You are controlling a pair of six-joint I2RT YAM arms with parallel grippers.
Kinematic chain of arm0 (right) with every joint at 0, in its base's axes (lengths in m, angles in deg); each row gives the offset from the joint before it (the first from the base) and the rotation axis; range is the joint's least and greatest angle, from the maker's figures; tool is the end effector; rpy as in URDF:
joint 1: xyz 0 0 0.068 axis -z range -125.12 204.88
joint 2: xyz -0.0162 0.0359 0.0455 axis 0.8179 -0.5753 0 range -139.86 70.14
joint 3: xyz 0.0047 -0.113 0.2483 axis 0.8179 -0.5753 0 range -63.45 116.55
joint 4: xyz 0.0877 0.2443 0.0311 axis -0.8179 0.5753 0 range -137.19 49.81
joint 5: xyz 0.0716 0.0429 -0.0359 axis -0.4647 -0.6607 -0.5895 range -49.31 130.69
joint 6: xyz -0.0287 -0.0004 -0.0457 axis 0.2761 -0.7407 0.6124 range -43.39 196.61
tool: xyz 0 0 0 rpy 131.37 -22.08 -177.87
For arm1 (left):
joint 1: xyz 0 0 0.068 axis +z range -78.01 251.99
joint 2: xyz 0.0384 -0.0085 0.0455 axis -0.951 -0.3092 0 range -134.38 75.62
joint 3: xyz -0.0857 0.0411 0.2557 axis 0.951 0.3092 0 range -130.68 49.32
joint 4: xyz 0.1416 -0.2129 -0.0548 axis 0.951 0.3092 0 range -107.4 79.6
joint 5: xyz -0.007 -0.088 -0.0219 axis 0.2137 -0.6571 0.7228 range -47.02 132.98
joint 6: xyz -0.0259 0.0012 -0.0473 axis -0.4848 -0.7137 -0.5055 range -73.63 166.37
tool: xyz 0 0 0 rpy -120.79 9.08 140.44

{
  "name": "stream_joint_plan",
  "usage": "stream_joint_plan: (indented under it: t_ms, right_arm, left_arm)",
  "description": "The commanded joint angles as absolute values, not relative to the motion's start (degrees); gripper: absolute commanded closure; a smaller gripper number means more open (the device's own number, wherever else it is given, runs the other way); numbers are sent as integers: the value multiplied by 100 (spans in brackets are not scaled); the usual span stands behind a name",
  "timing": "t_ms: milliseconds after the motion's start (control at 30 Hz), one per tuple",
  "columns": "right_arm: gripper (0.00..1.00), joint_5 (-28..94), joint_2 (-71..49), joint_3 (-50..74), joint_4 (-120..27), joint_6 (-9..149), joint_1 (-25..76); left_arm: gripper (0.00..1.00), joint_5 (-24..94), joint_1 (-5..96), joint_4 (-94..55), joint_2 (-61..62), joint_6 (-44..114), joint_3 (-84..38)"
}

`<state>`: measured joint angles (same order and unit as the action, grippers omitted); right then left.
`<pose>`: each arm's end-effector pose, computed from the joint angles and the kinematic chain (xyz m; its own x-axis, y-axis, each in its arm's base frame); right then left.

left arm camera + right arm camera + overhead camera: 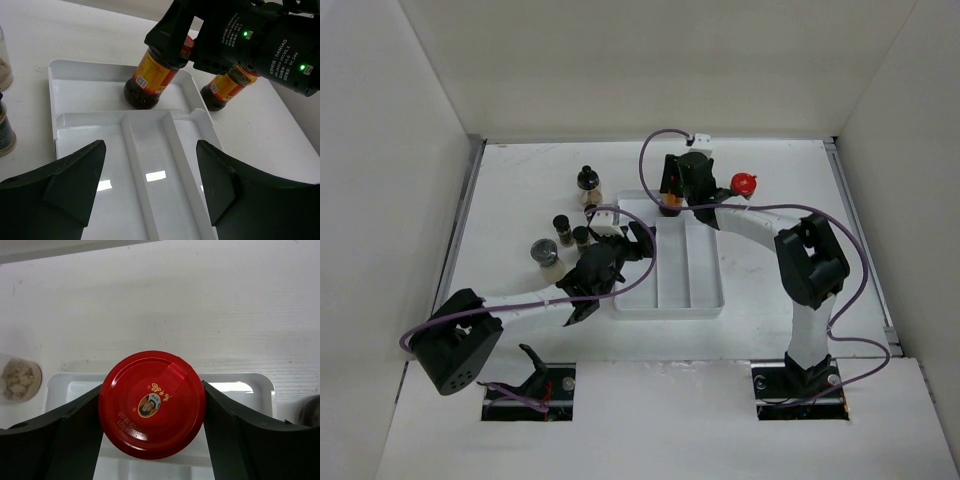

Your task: Organize the condiment bottles

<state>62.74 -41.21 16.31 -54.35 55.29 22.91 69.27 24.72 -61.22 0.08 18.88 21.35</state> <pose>0.3919 0.2288 0.2379 -0.3998 0.1478 -0.9046 -0.0594 0.9807 0.1865 0.1944 -0.1871 0.2217 -0.2051 -0.3879 -0.8986 0.2977 0.8499 -0.4348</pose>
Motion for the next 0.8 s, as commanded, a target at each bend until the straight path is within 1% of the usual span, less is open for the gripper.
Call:
stream_joint_plan:
  t_ms: [0, 100, 167, 233, 367, 400, 433, 467, 533, 567, 600, 633, 667, 700, 733, 767]
  right_arm:
    - [21, 6328, -3911, 1706, -6337, 5499, 2205]
    - [9, 6328, -3771, 1627, -6293, 5499, 2197]
    - [4, 6319, -3578, 1530, -6293, 5508, 2196]
    - [1, 6293, -3358, 1451, -6249, 5508, 2196]
    - [0, 6258, -2797, 1232, -6029, 5499, 2196]
    - [2, 6258, -2621, 1109, -6011, 5499, 2205]
    - [8, 6258, -2471, 986, -6011, 5499, 2257]
    - [19, 6310, -2261, 811, -6011, 5499, 2336]
    - [46, 6363, -1883, 450, -5976, 5455, 2608]
    - [52, 6389, -1733, 301, -5915, 5438, 2775]
    - [53, 6433, -1618, 186, -5802, 5446, 2933]
    - [51, 6503, -1539, 98, -5661, 5498, 3091]
    - [45, 6608, -1495, 45, -5486, 5560, 3250]
    - [34, 6688, -1494, 36, -5301, 5691, 3390]
    - [19, 6767, -1538, 44, -5099, 5805, 3514]
    - [8, 6828, -1599, 79, -4932, 5885, 3584]
  left_arm:
    - [28, 6874, 2501, -6460, 4, 1824, 2163]
    - [28, 6874, 2501, -6495, -49, 1824, 2155]
    - [28, 6874, 2510, -6495, -58, 1824, 2155]
    - [28, 6891, 2510, -6495, -14, 1824, 2172]
    - [28, 6874, 2510, -6530, -5, 1824, 2190]
    - [28, 6874, 2492, -6530, -14, 1850, 2190]
    - [29, 6874, 2475, -6530, -14, 1868, 2181]
    - [30, 6874, 2466, -6530, -5, 1877, 2181]
    - [32, 6874, 2448, -6530, -5, 1886, 2181]
    - [33, 6856, 2440, -6548, -5, 1886, 2181]
    - [35, 6830, 2431, -6583, -22, 1895, 2181]
    - [38, 6786, 2413, -6618, -31, 1912, 2181]
    - [40, 6733, 2396, -6662, -40, 1938, 2181]
    - [41, 6698, 2378, -6697, -58, 1965, 2181]
    - [41, 6689, 2369, -6732, -58, 1974, 2181]
    - [41, 6689, 2352, -6767, -66, 1982, 2190]
